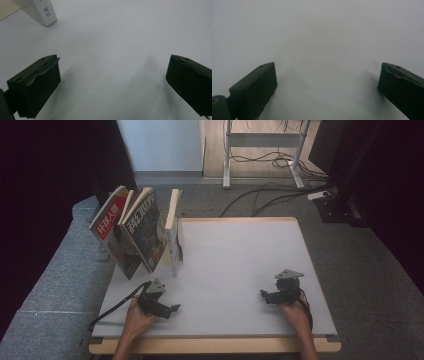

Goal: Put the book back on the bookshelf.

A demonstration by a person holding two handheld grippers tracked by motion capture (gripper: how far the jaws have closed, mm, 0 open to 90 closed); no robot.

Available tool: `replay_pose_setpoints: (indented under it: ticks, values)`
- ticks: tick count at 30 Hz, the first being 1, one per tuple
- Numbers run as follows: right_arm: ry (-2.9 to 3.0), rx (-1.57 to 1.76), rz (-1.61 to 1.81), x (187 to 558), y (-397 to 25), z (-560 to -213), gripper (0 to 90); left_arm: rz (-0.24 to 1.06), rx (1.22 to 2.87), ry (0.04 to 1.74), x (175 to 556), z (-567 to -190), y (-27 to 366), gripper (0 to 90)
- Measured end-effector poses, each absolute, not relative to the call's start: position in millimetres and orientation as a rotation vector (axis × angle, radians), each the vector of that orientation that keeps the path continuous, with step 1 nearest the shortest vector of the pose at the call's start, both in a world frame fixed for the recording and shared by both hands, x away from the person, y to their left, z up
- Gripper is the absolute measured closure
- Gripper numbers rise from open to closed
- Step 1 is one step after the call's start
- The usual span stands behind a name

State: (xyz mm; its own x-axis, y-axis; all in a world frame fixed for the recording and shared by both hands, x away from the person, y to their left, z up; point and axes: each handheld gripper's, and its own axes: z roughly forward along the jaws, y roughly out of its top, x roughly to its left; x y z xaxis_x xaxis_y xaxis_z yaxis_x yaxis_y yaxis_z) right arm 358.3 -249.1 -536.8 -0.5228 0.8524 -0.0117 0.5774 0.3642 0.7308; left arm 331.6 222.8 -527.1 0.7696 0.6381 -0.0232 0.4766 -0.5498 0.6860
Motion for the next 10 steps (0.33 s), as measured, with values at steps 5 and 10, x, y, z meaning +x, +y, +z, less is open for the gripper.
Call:
replay_pose_setpoints:
  ticks: [5,10]
  values:
    - [2.242,1.246,0.965,358.1,-249.1,-536.8,1.6,0.301,2.289,0.852,333.3,-528.7,220.0,0.0]
    - [2.242,1.245,0.962,357.9,-249.2,-536.8,1.5,0.304,2.290,0.850,333.1,-528.9,219.9,0.0]
